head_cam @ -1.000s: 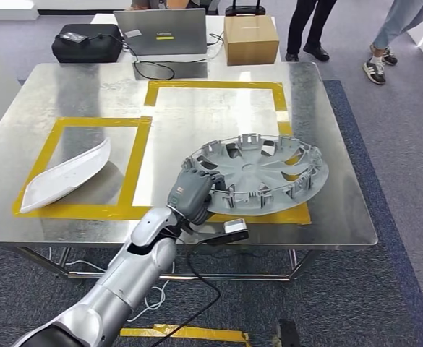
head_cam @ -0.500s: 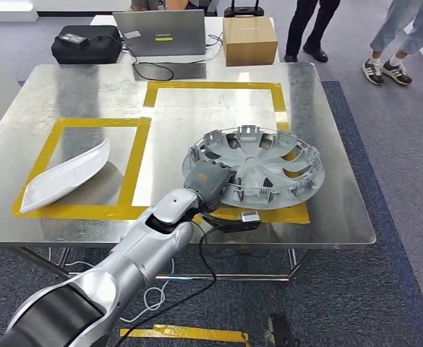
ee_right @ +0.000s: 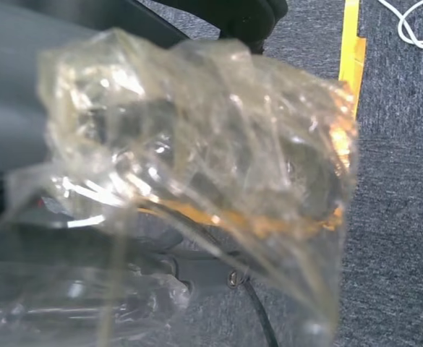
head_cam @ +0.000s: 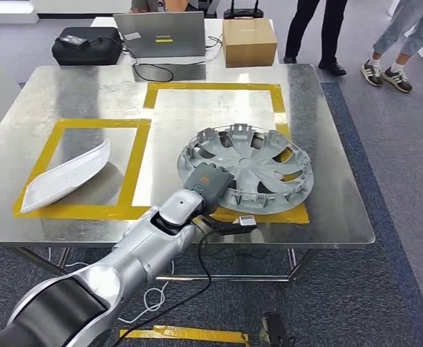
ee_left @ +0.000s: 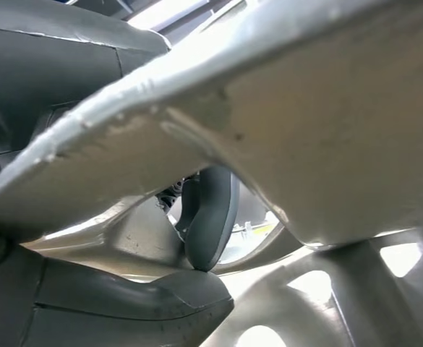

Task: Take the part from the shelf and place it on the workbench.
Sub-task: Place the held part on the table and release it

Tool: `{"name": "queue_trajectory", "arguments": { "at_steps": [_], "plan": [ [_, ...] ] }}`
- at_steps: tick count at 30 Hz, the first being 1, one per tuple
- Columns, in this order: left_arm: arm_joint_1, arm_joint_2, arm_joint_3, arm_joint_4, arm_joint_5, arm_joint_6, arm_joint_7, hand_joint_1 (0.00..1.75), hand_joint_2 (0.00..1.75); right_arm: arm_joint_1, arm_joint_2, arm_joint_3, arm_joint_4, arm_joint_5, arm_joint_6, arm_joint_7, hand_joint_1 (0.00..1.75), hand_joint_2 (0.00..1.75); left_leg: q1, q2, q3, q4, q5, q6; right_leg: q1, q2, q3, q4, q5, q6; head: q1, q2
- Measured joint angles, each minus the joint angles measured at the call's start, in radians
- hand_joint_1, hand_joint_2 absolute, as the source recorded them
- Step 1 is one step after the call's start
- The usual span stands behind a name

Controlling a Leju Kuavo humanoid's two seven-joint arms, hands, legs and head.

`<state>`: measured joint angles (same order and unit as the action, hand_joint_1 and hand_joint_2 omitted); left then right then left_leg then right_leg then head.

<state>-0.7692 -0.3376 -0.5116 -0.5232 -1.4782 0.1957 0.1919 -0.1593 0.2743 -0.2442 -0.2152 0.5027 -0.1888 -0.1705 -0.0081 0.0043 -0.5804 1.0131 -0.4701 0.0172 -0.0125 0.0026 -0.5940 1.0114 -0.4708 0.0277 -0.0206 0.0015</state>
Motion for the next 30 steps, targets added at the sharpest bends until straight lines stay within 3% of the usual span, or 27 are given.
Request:
{"name": "queue_trajectory", "arguments": {
  "at_steps": [11, 15, 22, 26, 30],
  "plan": [
    [-0.003, 0.013, 0.01, 0.02, -0.082, -0.016, 0.073, 1.75, 1.75, 0.0, 0.0, 0.014, -0.001, 0.0, 0.0, 0.006, 0.0, 0.0, 0.0, 0.0, 0.001, 0.0, 0.0, 0.0, 0.0, 0.001, 0.002, 0.0, 0.0, 0.0, 0.0, 0.0],
    [-0.004, 0.029, 0.034, 0.022, -0.09, -0.016, 0.084, 0.0, 1.75, 0.001, 0.0, 0.017, -0.001, 0.0, -0.002, 0.007, 0.0, 0.0, 0.0, 0.0, 0.002, 0.0, 0.0, 0.0, 0.0, 0.001, 0.002, 0.0, 0.0, 0.0, 0.0, 0.0],
    [0.0, 0.046, 0.093, 0.022, -0.079, 0.006, 0.073, 0.0, 1.75, 0.004, 0.0, 0.025, -0.001, -0.002, -0.002, 0.001, 0.0, 0.0, 0.0, 0.0, 0.002, 0.0, 0.001, -0.001, 0.0, 0.0, 0.002, 0.0, 0.0, 0.0, 0.0, 0.0],
    [0.022, 0.052, 0.135, 0.025, -0.067, 0.024, 0.063, 0.0, 0.0, 0.005, 0.0, 0.029, -0.001, -0.004, -0.004, 0.0, 0.0, 0.0, 0.0, 0.0, 0.001, 0.0, 0.002, 0.0, 0.0, -0.001, 0.001, 0.0, 0.001, 0.0, 0.0, 0.0],
    [0.031, 0.057, 0.163, 0.025, -0.063, 0.038, 0.059, 0.0, 0.0, 0.005, 0.0, 0.029, -0.001, -0.006, -0.004, 0.0, 0.0, 0.0, 0.0, 0.0, 0.0, 0.0, 0.002, 0.001, 0.0, -0.002, 0.0, 0.0, 0.001, 0.0, 0.0, 0.0]
  ]
}}
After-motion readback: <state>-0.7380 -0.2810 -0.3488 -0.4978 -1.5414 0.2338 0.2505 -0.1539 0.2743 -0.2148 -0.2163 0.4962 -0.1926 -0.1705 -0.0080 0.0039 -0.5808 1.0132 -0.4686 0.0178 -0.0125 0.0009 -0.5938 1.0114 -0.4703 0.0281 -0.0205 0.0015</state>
